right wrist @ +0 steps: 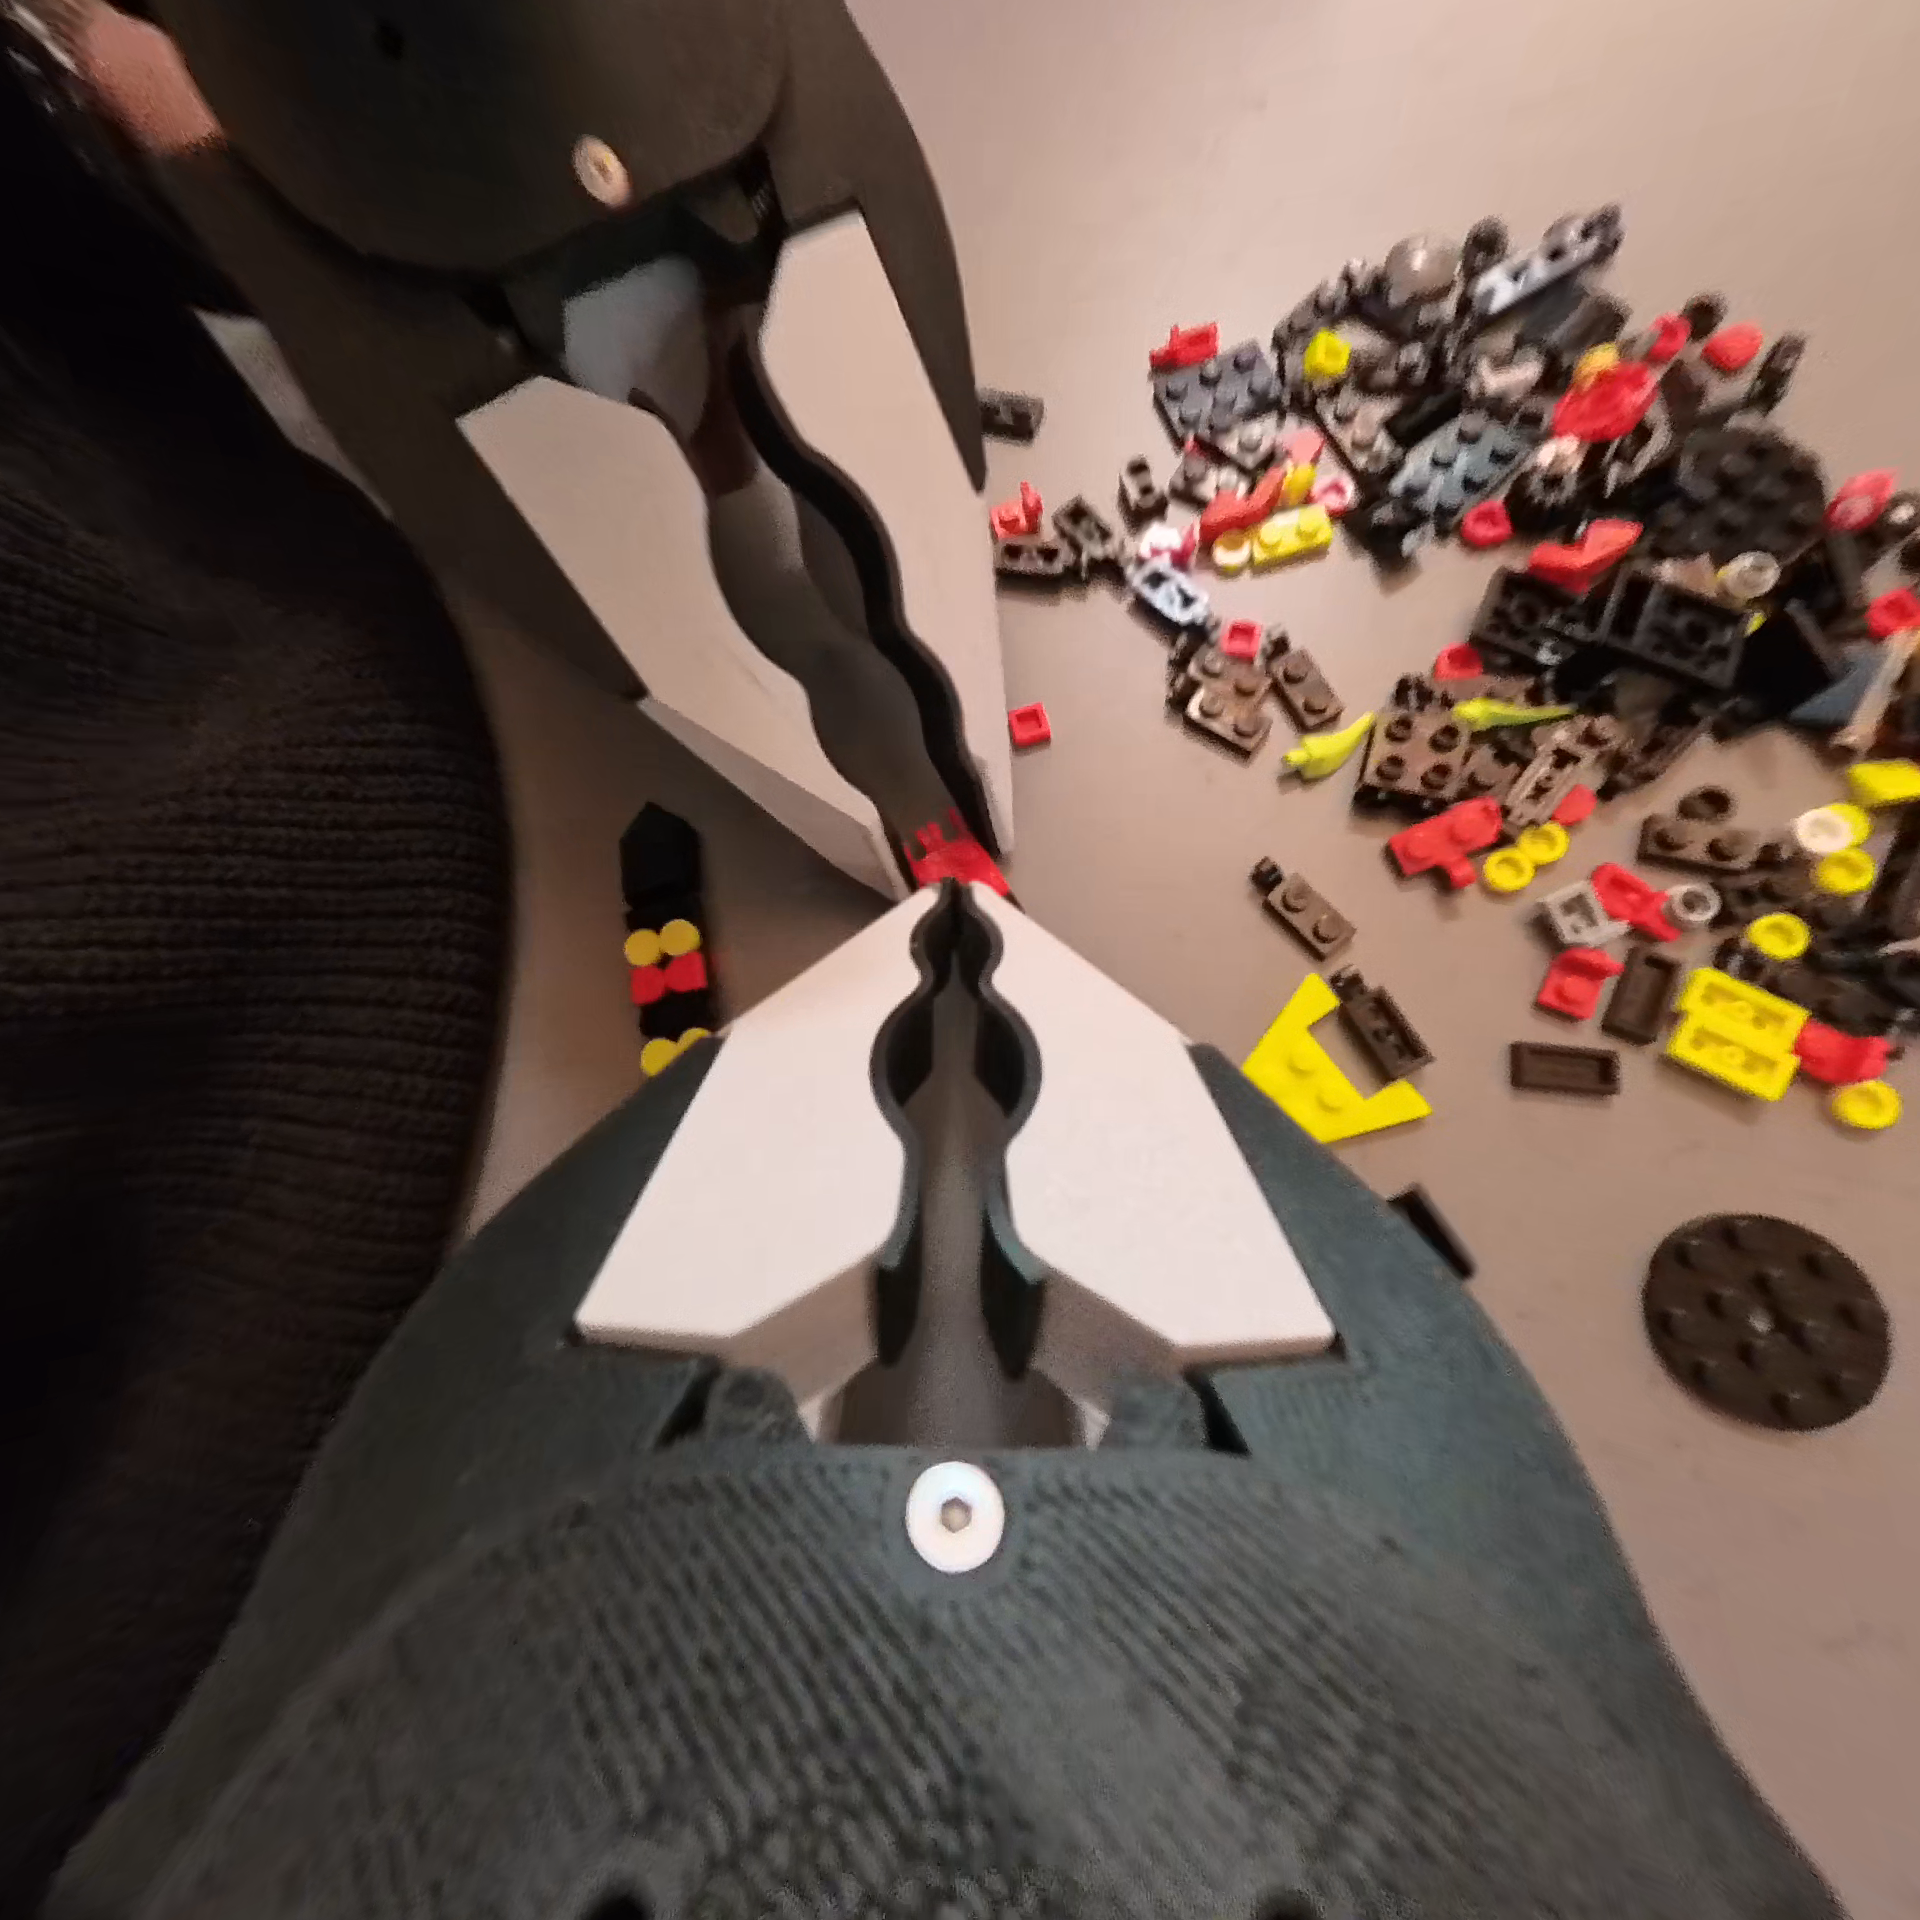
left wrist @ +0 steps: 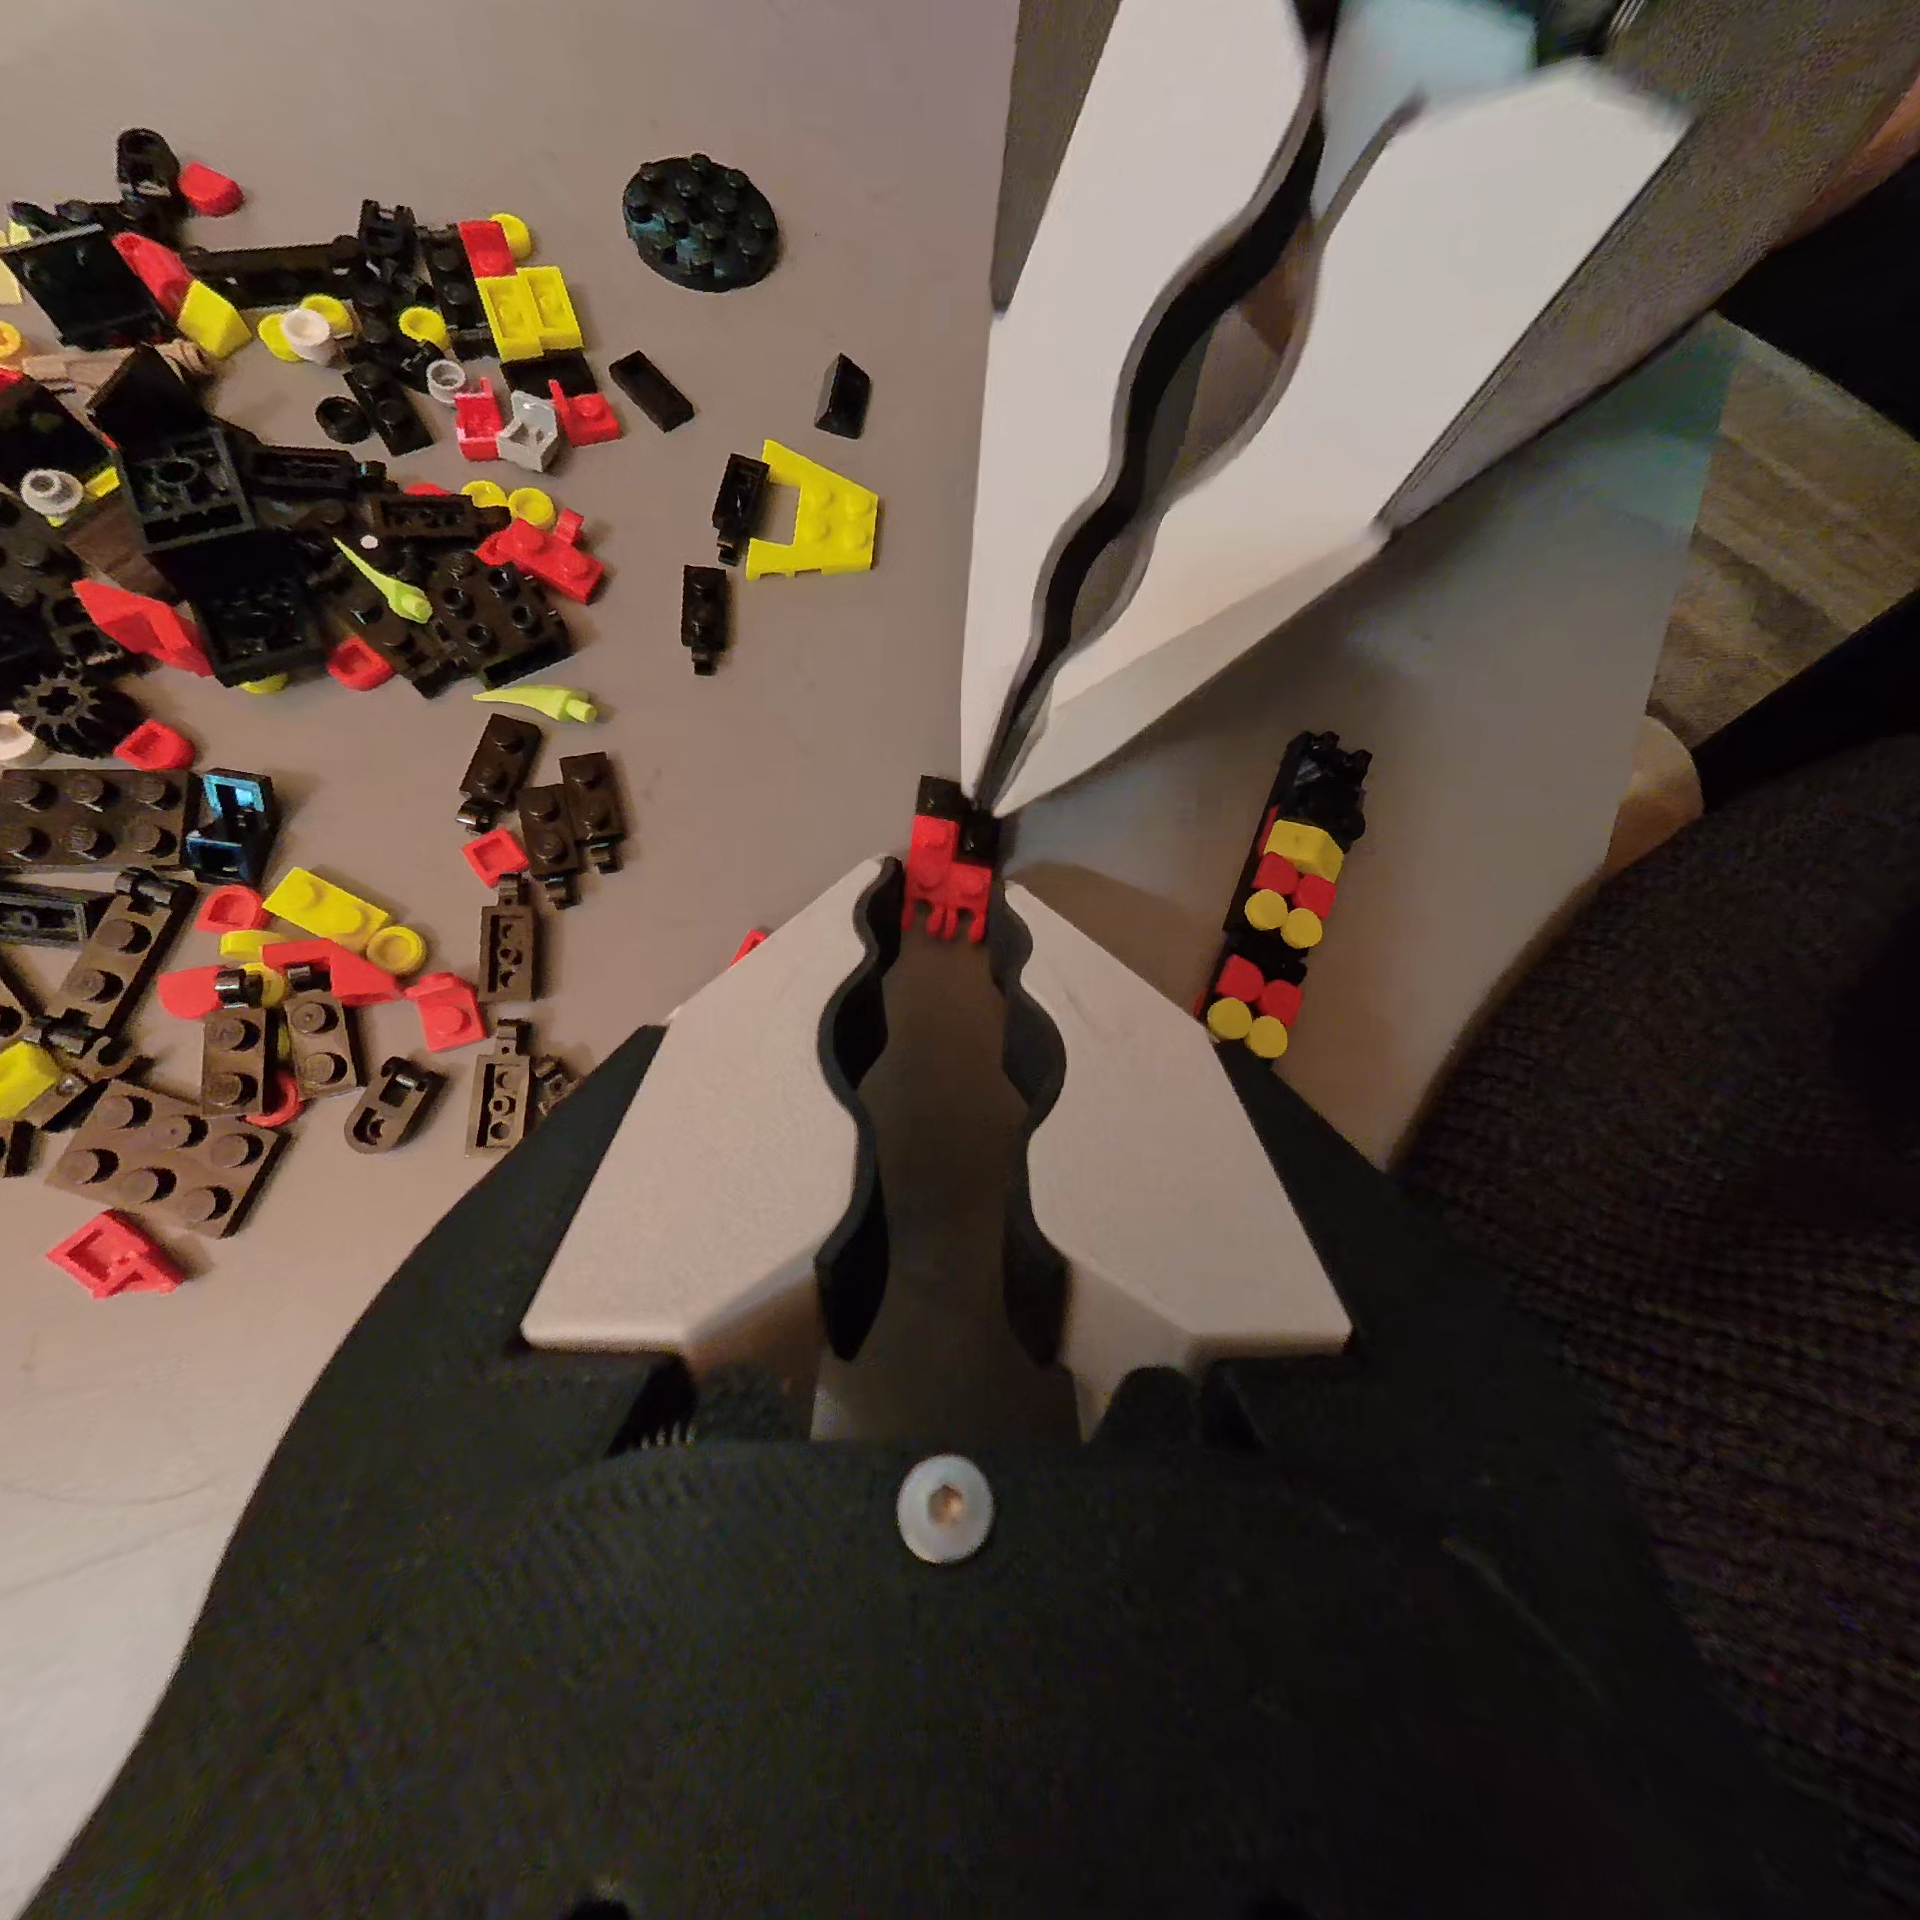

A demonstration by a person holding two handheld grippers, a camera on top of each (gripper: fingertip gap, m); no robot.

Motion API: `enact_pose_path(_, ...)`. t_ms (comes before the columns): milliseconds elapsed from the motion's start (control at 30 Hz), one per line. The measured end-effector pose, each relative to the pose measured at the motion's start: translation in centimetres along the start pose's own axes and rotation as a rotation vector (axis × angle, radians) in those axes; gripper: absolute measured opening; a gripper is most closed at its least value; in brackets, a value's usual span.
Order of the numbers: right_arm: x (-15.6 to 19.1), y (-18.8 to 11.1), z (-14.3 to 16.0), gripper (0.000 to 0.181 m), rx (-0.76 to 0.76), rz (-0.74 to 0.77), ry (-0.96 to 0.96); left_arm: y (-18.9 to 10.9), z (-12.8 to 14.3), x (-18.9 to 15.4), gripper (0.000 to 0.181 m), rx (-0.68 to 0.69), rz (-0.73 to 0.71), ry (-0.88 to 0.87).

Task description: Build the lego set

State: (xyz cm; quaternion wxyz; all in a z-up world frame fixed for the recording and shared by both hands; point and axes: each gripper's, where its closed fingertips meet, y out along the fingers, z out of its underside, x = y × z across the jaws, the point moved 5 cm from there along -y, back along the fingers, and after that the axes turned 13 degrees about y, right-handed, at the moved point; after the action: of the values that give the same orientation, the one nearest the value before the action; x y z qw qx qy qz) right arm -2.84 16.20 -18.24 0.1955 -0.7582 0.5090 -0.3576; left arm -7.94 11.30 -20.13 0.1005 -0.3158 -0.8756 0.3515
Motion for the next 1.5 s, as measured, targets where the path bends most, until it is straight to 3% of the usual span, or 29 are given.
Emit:
enact_pose_path(167,-0.3,-3.7,-2.6,0.0,-0.278,-0.108,0.078,-0.2,0.2,0.1,0.014,0.002,-0.006,0.017)
enact_pose_path(300,-1.6,-2.8,-0.6,0.003,-0.138,-0.018,0.044,-0.4,0.2,0.0,0.014,0.002,0.011,0.014)
enact_pose_path(567,0.0,-0.6,0.4,0.011,-0.017,-0.021,-0.051,-0.5,0.4,-0.2,0.015,0.006,0.024,0.02)
enact_pose_path(1500,-0.3,-0.2,0.9,0.016,0.023,0.017,-0.046,-1.7,0.1,0.6,0.026,-0.051,-0.003,-0.039)
